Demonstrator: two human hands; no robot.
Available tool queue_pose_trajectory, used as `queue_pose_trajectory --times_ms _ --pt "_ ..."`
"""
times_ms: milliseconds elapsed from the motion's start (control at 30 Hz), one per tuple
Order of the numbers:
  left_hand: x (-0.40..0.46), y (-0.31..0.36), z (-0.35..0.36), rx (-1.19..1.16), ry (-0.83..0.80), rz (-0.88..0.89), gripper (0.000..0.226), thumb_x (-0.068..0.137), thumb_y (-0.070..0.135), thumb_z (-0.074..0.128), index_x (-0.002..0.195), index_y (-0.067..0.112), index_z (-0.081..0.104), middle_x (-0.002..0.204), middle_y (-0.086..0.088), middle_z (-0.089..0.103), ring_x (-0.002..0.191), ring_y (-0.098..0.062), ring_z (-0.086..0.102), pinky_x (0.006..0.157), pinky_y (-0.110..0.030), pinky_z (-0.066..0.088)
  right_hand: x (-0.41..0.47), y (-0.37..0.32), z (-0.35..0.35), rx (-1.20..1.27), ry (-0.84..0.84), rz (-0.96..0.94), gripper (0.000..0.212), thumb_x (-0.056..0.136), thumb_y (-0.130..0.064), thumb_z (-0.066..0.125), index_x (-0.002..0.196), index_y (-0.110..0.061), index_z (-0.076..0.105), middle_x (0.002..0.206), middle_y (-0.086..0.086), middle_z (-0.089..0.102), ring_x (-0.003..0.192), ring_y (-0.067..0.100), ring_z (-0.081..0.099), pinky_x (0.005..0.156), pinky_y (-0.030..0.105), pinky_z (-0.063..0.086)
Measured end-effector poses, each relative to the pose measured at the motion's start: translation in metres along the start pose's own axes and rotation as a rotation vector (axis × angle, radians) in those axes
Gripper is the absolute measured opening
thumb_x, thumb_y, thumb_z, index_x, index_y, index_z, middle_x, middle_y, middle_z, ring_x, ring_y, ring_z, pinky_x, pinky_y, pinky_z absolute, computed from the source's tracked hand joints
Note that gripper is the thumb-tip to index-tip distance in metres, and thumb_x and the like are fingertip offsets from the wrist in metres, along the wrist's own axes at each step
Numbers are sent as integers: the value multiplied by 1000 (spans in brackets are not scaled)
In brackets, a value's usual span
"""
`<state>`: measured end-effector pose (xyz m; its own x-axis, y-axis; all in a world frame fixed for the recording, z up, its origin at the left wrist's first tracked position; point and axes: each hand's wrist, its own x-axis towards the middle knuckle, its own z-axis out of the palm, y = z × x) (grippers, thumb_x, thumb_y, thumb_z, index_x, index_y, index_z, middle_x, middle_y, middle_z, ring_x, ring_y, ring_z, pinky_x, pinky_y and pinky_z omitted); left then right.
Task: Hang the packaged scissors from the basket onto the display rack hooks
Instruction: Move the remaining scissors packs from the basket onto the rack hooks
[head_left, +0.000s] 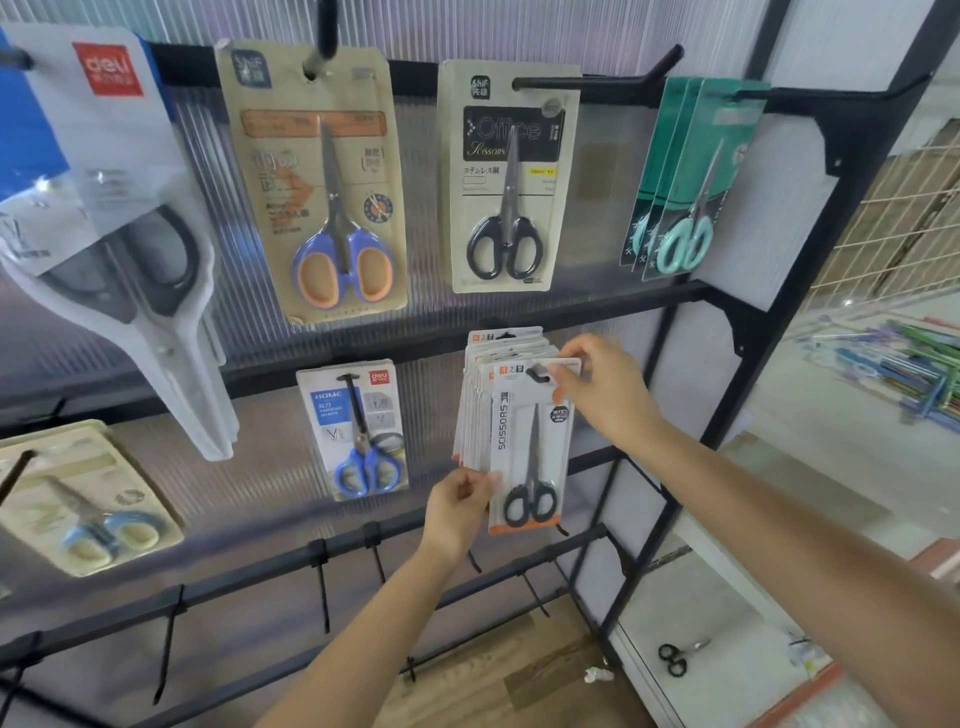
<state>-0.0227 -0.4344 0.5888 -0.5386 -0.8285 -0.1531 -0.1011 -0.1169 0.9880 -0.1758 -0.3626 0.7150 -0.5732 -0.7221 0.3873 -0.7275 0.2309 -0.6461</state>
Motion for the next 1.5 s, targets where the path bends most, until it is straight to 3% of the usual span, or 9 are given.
queue_pose_trajectory --times_ms 267,367,500,633,833,1100,1267,1400,1500 --pt "16 3 6 68 86 -12 25 90 21 62 67 15 53 68 -1 58 71 -19 54 72 -33 49 -4 3 11 -132 85 -80 19 92 -21 57 106 -7 57 106 3 50 87 16 52 78 34 43" --pt "16 7 8 107 137 -6 24 90 22 62 69 14 54 69 1 56 68 -14 49 64 -24 41 -9 4 10 -167 53 -83 26 93 -20 55 116 -8 54 117 5 53 100 21 55 82 36 44" --pt "11 9 3 267 171 24 16 89 29 63 88 14 57 87 -2 62 81 -17 57 74 -28 44 -27 4 -3 -274 -26 -61 41 95 -23 50 134 -10 44 132 6 49 118 24 48 92 35 41" --pt "-16 19 2 506 223 290 13 90 23 60 87 13 53 90 -3 57 82 -20 55 71 -29 42 -61 10 -30 -372 -38 -24 45 96 -19 45 139 -7 38 140 8 44 125 26 44 101 36 36" --pt "-72 50 39 786 -99 650 34 94 30 51 78 2 58 78 -9 57 76 -26 52 62 -32 35 -121 32 -84 -459 29 137 37 94 -15 46 130 -5 49 130 12 54 117 30 50 94 36 38" --pt "-159 58 154 925 -474 864 43 94 32 44 124 2 55 124 -14 58 119 -31 48 98 -37 37 -262 64 -154 -511 142 400 43 95 -17 45 137 -8 42 136 11 50 122 30 47 99 36 33" --pt "-222 9 211 1069 -715 941 46 98 27 43 135 0 44 141 -17 44 132 -28 38 109 -33 24 -376 94 -164 -477 182 620 43 94 -13 48 135 -4 43 132 14 51 114 35 52 90 38 40" --pt "-260 -63 230 1124 -902 970 47 92 30 39 117 -5 58 121 -23 58 114 -34 55 95 -37 43 -456 119 -149 -531 233 800 36 91 -12 50 126 0 52 123 17 57 106 35 56 82 36 42" --pt "-272 -128 227 1225 -1078 887 47 92 34 40 123 1 53 128 -16 54 120 -32 50 101 -41 43 -506 132 -117 -525 239 971 38 96 -20 45 131 -8 47 128 10 55 108 25 54 82 27 34"
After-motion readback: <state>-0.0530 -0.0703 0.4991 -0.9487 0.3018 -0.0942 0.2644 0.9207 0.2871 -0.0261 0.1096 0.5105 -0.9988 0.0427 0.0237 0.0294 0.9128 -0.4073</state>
